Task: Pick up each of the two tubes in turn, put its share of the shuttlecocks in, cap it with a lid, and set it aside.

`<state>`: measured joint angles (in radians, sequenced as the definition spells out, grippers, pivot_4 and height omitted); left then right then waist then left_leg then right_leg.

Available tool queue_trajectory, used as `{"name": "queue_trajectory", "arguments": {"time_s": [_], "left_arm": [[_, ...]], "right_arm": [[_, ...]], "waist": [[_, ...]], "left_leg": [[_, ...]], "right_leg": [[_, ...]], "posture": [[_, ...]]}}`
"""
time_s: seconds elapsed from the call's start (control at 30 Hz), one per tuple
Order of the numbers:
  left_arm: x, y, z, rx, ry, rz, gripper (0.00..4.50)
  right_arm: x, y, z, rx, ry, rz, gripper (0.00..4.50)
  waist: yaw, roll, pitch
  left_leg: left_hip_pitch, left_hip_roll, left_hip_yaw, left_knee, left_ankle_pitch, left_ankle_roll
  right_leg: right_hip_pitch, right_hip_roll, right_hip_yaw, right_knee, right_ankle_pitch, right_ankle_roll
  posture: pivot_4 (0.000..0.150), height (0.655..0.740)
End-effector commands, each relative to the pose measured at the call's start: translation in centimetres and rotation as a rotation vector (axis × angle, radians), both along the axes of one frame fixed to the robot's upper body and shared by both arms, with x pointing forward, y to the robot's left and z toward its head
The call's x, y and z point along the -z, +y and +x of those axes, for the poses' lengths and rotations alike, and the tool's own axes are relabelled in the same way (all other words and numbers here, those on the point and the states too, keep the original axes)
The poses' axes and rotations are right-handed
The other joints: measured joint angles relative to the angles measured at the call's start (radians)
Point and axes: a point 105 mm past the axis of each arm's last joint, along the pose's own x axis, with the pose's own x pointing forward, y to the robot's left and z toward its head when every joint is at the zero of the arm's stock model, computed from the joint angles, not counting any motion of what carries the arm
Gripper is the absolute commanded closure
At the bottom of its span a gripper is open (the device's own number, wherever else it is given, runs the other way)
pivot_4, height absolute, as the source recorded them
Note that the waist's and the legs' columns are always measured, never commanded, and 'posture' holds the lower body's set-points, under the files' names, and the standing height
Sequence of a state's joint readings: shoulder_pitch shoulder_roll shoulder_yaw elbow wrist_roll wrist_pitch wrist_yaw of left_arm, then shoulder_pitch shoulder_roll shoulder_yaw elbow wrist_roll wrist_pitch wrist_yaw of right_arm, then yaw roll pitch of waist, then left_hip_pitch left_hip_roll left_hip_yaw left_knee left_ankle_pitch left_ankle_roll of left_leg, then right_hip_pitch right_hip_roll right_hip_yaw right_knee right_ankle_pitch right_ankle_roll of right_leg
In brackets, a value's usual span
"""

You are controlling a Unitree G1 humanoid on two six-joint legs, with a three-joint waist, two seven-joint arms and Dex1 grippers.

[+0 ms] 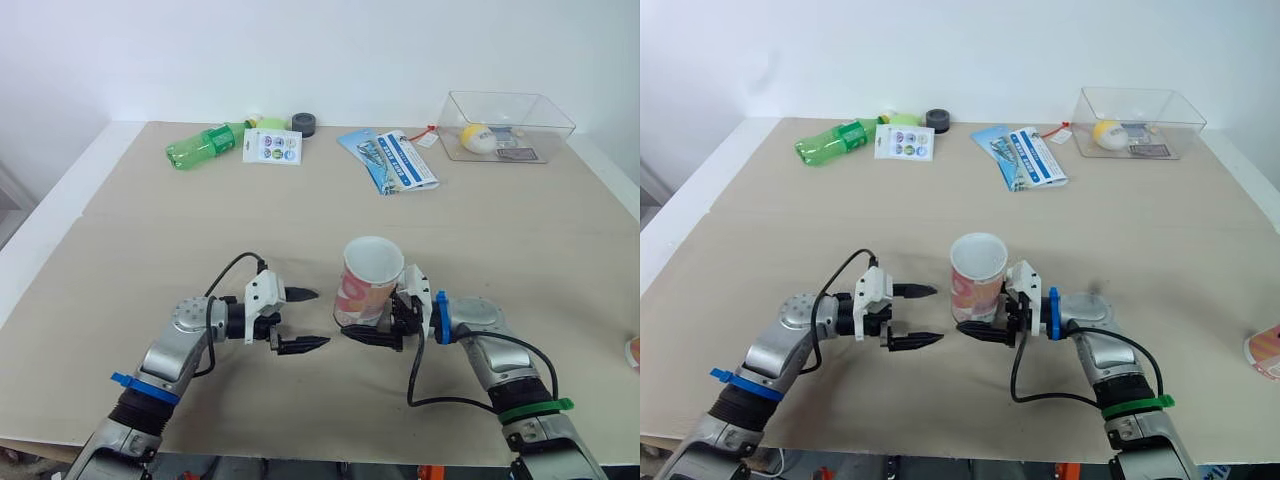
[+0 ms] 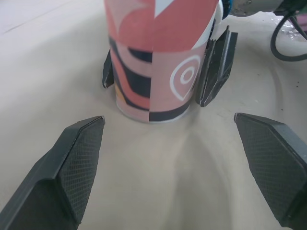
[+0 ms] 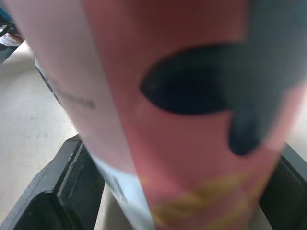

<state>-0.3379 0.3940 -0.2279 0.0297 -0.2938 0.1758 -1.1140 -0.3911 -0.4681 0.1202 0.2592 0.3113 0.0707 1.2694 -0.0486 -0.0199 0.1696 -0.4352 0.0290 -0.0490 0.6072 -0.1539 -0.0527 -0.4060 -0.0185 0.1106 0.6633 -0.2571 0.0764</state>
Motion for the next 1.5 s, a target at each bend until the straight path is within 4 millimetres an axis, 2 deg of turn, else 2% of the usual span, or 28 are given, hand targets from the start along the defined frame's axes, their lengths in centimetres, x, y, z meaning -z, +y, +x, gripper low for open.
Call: {"name": "queue_trajectory", "arguments": {"time_s": [0.03, 0.13, 0.17, 0.23, 0.53, 0.67, 0.7, 0.83, 1.03, 1.1, 1.23, 1.33, 1.5], "left_arm": [[-1.3, -0.1, 0.1, -0.009, -0.042, -0.035, 0.00], [-1.3, -0.2, 0.0, -0.013, -0.044, -0.032, 0.00], [-1.2, -0.2, 0.0, -0.014, -0.043, -0.030, 0.00], [-1.1, -0.1, 0.0, -0.016, -0.042, -0.024, 0.00], [-1.2, 0.1, 0.3, -0.013, -0.059, -0.016, 0.00], [-2.0, -0.5, 0.2, 0.017, -0.075, -0.053, 0.00], [-2.3, -0.7, 0.1, 0.033, -0.077, -0.066, 0.00], [-4.1, -1.6, -0.6, 0.080, -0.101, -0.168, 0.00], [-3.4, -2.5, -1.4, 0.128, -0.124, -0.170, 0.00], [-3.1, -2.8, -1.7, 0.144, -0.127, -0.168, 0.00], [-3.1, -3.4, -1.5, 0.156, -0.142, -0.164, 0.00], [-3.1, -3.7, -1.2, 0.160, -0.150, -0.163, 0.00], [-3.2, -3.8, -1.1, 0.159, -0.158, -0.157, 0.00]], "right_arm": [[-0.4, 0.8, 0.0, -0.022, -0.022, 0.020, 0.04], [-0.2, 0.9, 0.3, -0.010, -0.020, 0.027, 0.04], [-0.2, 0.9, 0.3, -0.008, -0.021, 0.030, 0.43], [-0.2, 0.9, 0.4, -0.005, -0.031, 0.029, 0.71], [-0.6, 0.0, 0.0, 0.024, -0.060, 0.029, 0.71], [-1.6, -1.4, 0.3, 0.132, -0.085, 0.083, 0.71], [-1.9, -2.1, 0.4, 0.179, -0.094, 0.102, 0.71], [-2.9, -6.7, 0.8, 0.469, -0.135, 0.165, 0.71], [-3.5, -14.3, 1.1, 0.957, -0.232, 0.177, 0.71], [-3.5, -17.7, 1.2, 1.188, -0.258, 0.181, 0.71], [-2.9, -22.3, 0.7, 1.468, -0.279, 0.167, 0.71], [-2.6, -24.6, 0.5, 1.597, -0.261, 0.194, 0.71], [-1.0, -25.6, 0.7, 1.662, -0.188, 0.218, 0.71]], "waist": [[0.000, 0.000, 0.000], [0.000, 0.000, 0.000], [-0.001, 0.000, 0.000], [-0.001, 0.000, 0.000], [0.000, 0.000, 0.000], [0.003, 0.000, 0.000], [0.003, 0.000, 0.000], [0.003, 0.000, 0.000], [0.001, 0.001, 0.000], [0.000, 0.001, 0.000], [0.001, 0.001, 0.000], [-0.001, 0.002, -0.001], [-0.002, 0.002, -0.001]], "left_leg": [[0.000, 0.000, 0.000, 0.000, 0.000, 0.000], [0.001, 0.000, 0.000, 0.000, 0.000, 0.000], [0.001, 0.000, 0.000, 0.000, 0.000, 0.000], [0.002, 0.000, 0.000, 0.000, 0.000, 0.000], [0.004, 0.000, 0.001, 0.000, 0.000, 0.000], [0.003, 0.000, 0.000, 0.000, 0.000, 0.000], [0.003, 0.000, 0.000, 0.000, 0.000, 0.000], [0.002, -0.001, 0.001, 0.000, 0.000, 0.000], [0.003, 0.000, 0.001, 0.000, 0.000, 0.000], [0.004, 0.000, 0.002, 0.000, 0.001, 0.000], [0.004, 0.000, 0.003, 0.000, 0.002, 0.002], [0.004, -0.001, 0.004, 0.000, 0.003, 0.003], [0.005, -0.001, 0.004, 0.000, 0.003, 0.004]], "right_leg": [[0.000, 0.000, 0.000, 0.000, 0.000, 0.000], [0.000, 0.000, 0.000, 0.000, 0.000, 0.000], [0.001, 0.000, 0.000, 0.000, 0.001, 0.000], [0.002, 0.000, 0.000, 0.000, 0.001, -0.001], [0.003, 0.000, 0.000, 0.000, 0.001, -0.001], [0.003, 0.000, 0.000, 0.000, 0.000, -0.001], [0.003, 0.000, 0.000, 0.000, 0.000, 0.000], [0.003, -0.001, 0.000, 0.000, 0.000, 0.001], [0.003, 0.000, 0.000, 0.001, 0.000, 0.000], [0.002, 0.000, 0.001, 0.001, 0.001, -0.001], [0.003, -0.001, 0.002, 0.001, 0.000, -0.004], [0.003, -0.001, 0.003, 0.001, 0.000, -0.005], [0.003, -0.001, 0.004, 0.001, 0.001, -0.005]], "posture": [[0.150, 0.7400], [0.150, 0.7400], [0.150, 0.7400], [0.150, 0.7400], [0.150, 0.7400], [0.150, 0.7400], [0.150, 0.7400], [0.150, 0.7400], [0.150, 0.7400], [0.150, 0.7400], [0.150, 0.7400], [0.150, 0.7400], [0.150, 0.7400]]}}
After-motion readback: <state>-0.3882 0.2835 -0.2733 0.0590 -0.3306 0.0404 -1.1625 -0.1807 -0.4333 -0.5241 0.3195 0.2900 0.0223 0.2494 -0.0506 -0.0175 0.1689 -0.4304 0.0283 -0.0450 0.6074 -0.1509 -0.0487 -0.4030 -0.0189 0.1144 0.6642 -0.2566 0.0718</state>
